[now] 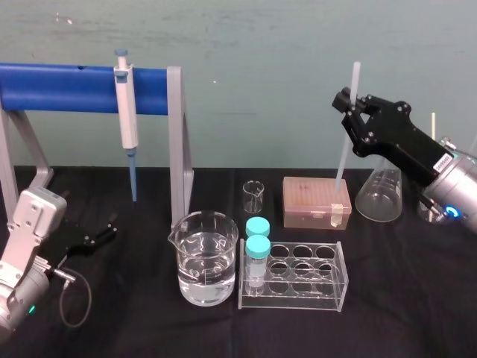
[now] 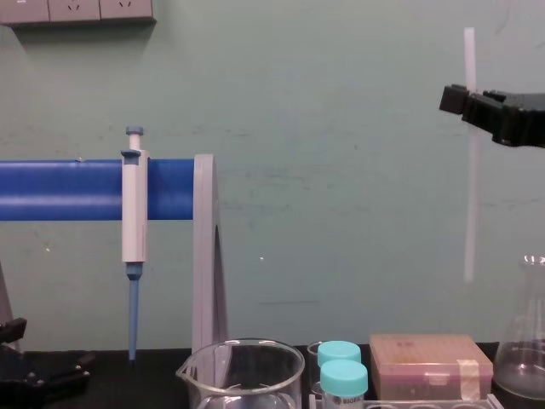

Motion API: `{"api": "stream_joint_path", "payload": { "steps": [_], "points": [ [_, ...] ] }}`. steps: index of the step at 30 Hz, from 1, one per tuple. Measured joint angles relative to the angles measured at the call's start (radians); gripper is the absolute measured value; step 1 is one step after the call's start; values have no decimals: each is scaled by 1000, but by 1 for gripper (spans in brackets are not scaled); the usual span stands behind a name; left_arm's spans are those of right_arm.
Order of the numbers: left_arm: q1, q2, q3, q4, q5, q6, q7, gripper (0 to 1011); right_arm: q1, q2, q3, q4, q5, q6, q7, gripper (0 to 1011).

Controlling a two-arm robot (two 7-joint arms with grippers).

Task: Pick up the stirring rod with one hand, then place it down.

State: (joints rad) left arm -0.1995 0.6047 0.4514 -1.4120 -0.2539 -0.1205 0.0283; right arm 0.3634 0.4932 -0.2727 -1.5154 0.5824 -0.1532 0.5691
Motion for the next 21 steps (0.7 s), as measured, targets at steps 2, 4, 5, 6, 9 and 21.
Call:
{"api": "stream_joint_path", "payload": {
  "steps": [2,4,5,6,9,21],
  "points": [
    [0,0,0,0,0,0,0,1000,7,-1,-1,5,-2,-1,3,67],
    [0,0,0,0,0,0,0,1000,18,-5,-6,16,-3,1,4,67],
    [0,0,0,0,0,0,0,1000,21,-5,-7,19,-3,3,4,67],
    [0,0,0,0,0,0,0,1000,23,-6,-8,21,-3,4,4,67],
    [0,0,0,0,0,0,0,1000,28,-6,-11,27,-4,8,4,67],
    [0,0,0,0,0,0,0,1000,27,-2,-22,28,-11,18,4,67]
  ]
}}
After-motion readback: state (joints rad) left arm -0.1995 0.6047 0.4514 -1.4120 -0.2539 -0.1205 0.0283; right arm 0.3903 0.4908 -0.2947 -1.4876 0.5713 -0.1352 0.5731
